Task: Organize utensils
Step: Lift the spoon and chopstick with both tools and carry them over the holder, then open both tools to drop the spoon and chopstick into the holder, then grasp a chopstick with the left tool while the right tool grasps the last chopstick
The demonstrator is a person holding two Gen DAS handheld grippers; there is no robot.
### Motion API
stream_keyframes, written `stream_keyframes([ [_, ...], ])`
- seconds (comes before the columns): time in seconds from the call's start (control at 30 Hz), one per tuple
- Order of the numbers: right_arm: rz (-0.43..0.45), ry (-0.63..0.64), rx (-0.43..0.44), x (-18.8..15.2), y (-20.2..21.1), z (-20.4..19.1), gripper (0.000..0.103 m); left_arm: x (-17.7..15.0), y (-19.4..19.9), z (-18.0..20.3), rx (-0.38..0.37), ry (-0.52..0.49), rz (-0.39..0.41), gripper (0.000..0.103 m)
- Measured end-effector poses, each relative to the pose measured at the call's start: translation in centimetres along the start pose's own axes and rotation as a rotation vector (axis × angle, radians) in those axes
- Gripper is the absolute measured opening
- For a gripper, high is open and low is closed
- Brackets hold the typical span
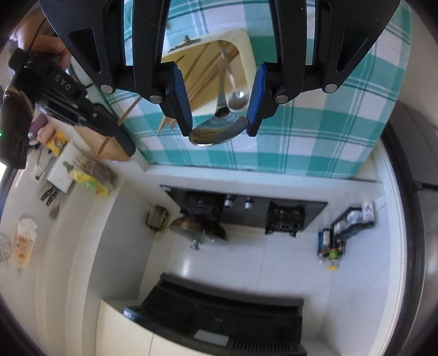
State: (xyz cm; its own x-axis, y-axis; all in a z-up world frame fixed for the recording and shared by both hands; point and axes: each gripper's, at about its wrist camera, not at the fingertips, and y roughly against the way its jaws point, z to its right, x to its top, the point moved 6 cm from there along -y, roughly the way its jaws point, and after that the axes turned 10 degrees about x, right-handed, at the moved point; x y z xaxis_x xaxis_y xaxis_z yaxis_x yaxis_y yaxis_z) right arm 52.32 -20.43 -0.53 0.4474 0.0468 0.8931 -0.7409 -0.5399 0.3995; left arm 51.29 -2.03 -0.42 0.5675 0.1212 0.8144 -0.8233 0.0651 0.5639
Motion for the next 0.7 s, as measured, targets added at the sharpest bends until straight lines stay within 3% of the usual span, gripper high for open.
stream_keyframes([
  [0.17,-0.161,-0.07,0.023,-3.8,-5.5,1.9,0.006,-3.7,-4.8,0.3,-0.001,-0.019,-0.147,0.04],
  [0.33,-0.202,-0.117,0.01,-5.5,-7.2,2.9,0.01,-5.6,-5.7,0.4,0.0,-0.027,-0.197,0.046],
  [0.37,-0.209,-0.127,0.002,-5.6,-7.0,3.1,0.021,-5.9,-5.1,0.2,-0.015,-0.025,-0.196,0.054],
  [0.4,-0.208,-0.138,-0.002,-5.7,-6.5,3.2,0.041,-6.2,-4.4,0.0,-0.024,-0.028,-0.193,0.058],
  [0.43,-0.191,-0.145,0.002,-5.6,-5.7,3.2,0.047,-6.5,-3.8,-0.2,-0.024,-0.037,-0.191,0.063],
  [0.57,-0.171,-0.08,0.004,-7.1,-0.7,2.2,0.047,-11.2,0.3,-1.9,-0.011,-0.088,-0.226,0.073],
  [0.7,-0.207,-0.007,-0.063,-14.8,5.8,2.2,0.047,-19.9,3.1,-2.8,-0.012,-0.093,-0.314,0.075],
])
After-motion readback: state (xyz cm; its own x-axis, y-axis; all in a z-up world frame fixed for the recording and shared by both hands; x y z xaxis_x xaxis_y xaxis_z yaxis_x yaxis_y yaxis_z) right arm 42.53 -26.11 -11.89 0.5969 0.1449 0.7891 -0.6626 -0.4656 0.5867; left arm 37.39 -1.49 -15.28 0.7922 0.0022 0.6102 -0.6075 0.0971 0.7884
